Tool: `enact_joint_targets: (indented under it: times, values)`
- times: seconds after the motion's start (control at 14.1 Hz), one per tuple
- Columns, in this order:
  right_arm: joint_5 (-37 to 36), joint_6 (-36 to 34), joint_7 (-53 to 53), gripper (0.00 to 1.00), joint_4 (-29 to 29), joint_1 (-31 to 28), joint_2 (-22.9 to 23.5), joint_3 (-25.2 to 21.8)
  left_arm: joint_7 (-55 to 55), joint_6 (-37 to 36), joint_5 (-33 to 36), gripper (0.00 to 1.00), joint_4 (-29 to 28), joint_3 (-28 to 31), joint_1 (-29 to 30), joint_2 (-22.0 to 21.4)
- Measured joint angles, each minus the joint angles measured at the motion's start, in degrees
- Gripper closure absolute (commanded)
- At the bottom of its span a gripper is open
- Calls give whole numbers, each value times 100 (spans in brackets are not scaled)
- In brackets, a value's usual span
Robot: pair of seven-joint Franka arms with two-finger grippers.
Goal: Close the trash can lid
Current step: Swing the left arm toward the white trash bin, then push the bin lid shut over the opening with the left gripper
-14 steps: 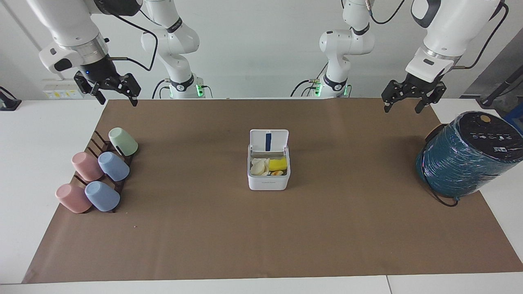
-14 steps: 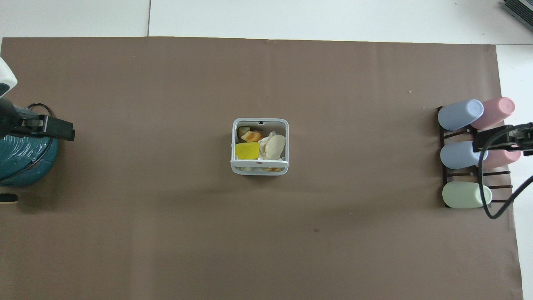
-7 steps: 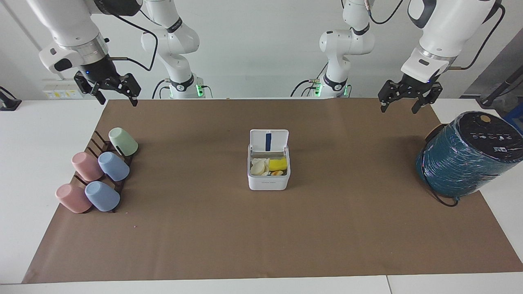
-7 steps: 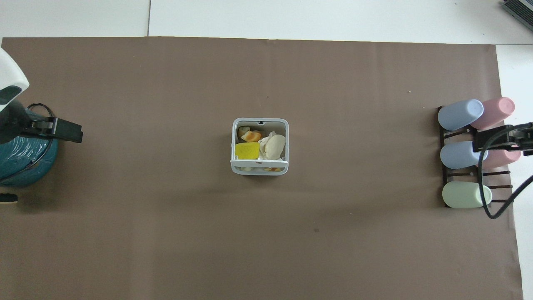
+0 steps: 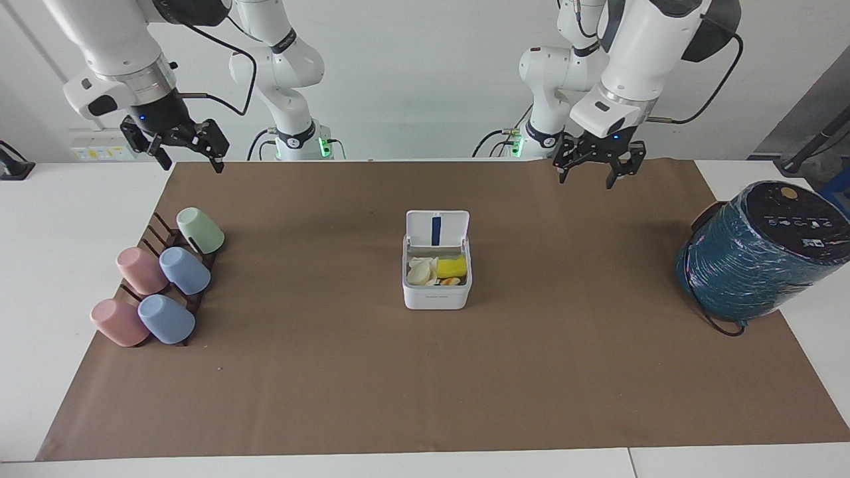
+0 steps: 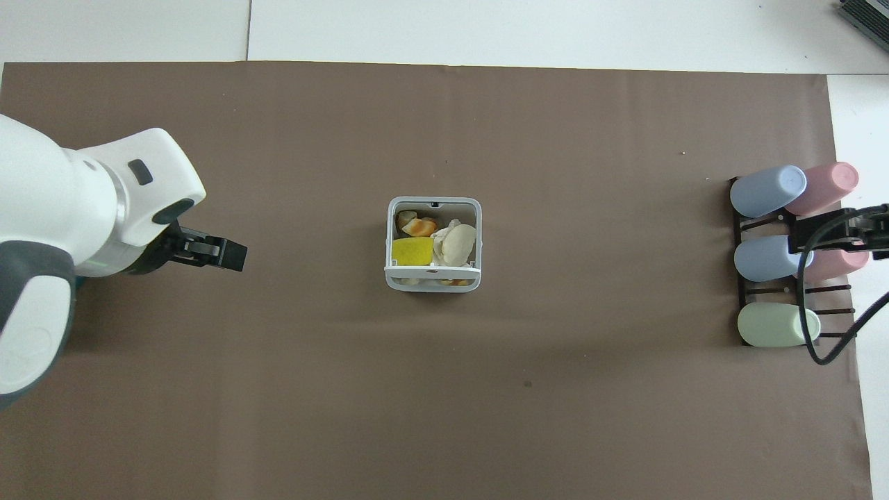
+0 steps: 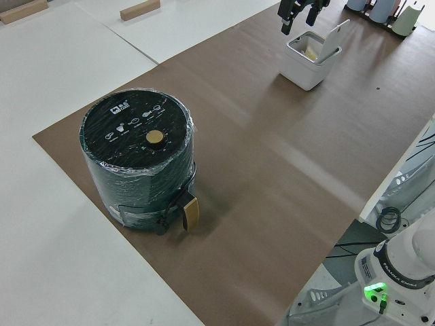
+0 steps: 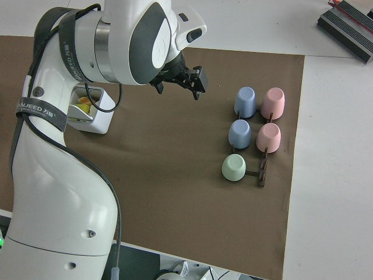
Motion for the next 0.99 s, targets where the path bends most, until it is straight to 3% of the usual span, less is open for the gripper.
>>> enact_joint_targets:
  times: [0.07, 0.14, 0.57, 0.99]
  values:
    - [0, 0, 0, 0, 0, 0, 0, 0, -150, 137, 0, 95, -172, -5, -202, -83]
    - [0, 0, 0, 0, 0, 0, 0, 0, -334, 254, 0, 100, -335, -8, -407, -166]
    - [0, 0, 0, 0, 0, 0, 0, 0, -1091, 957, 0, 100, -848, -30, -1386, -368]
    - [0, 0, 0, 0, 0, 0, 0, 0, -1862, 1702, 0, 100, -1055, -35, -2024, -115]
